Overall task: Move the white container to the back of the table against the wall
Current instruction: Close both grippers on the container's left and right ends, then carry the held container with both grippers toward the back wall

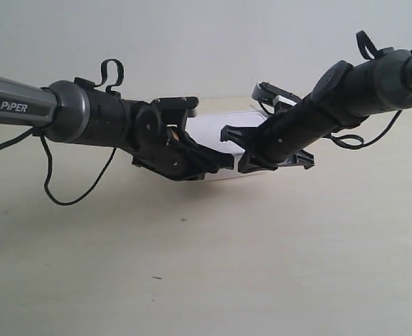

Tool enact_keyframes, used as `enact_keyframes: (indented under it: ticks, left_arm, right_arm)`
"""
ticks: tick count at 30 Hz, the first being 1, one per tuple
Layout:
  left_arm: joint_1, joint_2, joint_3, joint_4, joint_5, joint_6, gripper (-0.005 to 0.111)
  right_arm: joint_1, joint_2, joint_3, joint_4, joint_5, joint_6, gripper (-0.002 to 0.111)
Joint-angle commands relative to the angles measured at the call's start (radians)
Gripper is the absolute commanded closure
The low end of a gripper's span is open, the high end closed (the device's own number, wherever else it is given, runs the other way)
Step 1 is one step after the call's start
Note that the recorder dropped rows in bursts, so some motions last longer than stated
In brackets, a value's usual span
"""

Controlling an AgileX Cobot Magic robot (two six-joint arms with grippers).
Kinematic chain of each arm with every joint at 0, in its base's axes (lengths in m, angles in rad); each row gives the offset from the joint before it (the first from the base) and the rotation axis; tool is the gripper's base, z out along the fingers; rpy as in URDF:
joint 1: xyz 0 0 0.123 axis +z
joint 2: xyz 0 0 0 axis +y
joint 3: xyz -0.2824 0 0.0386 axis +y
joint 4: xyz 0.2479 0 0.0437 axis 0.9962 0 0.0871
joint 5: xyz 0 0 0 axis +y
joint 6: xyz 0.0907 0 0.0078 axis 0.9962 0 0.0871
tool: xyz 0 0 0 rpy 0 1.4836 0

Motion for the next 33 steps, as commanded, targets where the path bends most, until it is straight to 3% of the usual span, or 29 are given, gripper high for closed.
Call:
enact_keyframes:
  ticks: [1, 20, 33]
  left_arm:
    - [0.029, 0.022, -0.059, 0.007, 0.015, 0.002, 0.107]
    - [0.112, 0.111, -0.224, 0.022, 0.084, -0.005, 0.107]
    - [0.141, 0.111, -0.233, 0.018, 0.096, -0.004, 0.107]
  right_arm:
    - [-0.003, 0.048, -0.066, -0.008, -0.004, 0.006, 0.108]
    - [-0.003, 0.238, -0.355, -0.008, 0.003, 0.051, 0.108]
    - [-0.003, 0.335, -0.521, -0.014, 0.012, 0.103, 0.108]
